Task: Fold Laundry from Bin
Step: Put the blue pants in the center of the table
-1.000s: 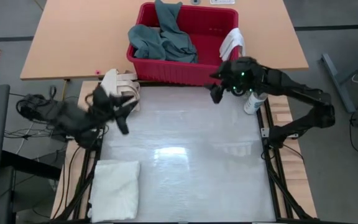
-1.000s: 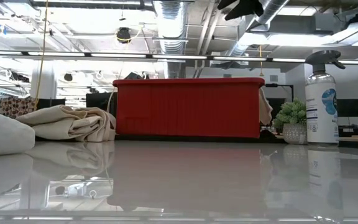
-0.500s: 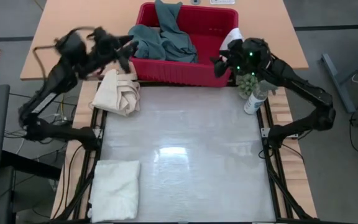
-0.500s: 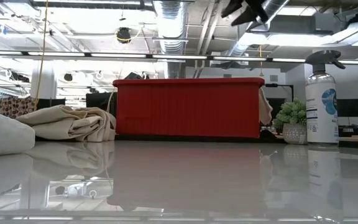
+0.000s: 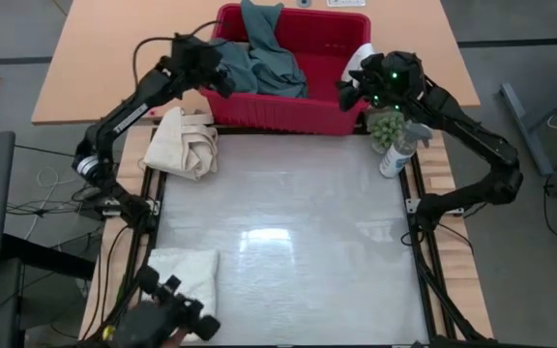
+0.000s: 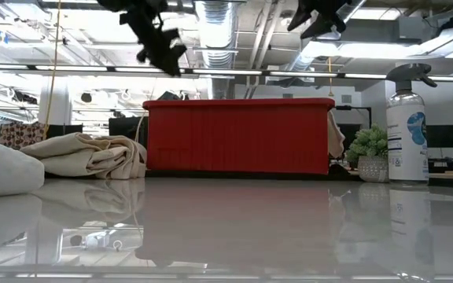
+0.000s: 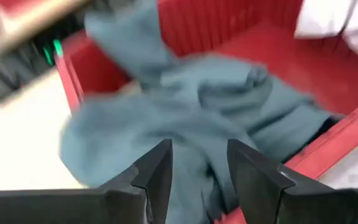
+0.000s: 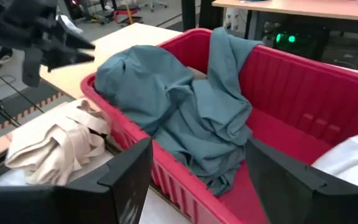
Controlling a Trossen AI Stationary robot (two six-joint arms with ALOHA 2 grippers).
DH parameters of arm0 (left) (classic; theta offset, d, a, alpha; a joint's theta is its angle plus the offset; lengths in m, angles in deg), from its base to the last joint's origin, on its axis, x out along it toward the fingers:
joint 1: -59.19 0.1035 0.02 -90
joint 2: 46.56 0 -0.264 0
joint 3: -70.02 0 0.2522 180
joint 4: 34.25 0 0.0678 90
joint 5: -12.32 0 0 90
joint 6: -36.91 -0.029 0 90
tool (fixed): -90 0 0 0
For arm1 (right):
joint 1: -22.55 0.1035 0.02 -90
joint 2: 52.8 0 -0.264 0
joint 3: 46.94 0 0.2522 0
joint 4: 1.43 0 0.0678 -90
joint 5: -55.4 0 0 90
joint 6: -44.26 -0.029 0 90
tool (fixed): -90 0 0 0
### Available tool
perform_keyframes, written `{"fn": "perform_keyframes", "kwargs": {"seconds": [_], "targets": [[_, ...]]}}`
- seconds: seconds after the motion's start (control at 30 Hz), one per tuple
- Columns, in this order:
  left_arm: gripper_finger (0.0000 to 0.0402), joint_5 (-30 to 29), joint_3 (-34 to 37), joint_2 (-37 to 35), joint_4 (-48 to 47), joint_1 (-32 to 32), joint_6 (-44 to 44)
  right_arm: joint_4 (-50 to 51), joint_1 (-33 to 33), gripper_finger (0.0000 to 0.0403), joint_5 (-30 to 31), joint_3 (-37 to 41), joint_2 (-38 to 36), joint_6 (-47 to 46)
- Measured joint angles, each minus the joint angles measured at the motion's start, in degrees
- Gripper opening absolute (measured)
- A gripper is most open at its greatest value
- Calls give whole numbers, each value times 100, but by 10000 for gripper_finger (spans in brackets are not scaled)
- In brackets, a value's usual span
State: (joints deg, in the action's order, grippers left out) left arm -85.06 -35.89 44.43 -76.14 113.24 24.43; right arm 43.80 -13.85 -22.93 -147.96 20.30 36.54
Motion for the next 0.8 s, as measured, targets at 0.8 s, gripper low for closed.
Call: {"fn": "perform_keyframes", "kwargs": {"seconds": [0.8], "targets": [[232, 247, -1, 815, -102, 227, 1495, 148, -663, 281, -562, 2, 33, 381]]}}
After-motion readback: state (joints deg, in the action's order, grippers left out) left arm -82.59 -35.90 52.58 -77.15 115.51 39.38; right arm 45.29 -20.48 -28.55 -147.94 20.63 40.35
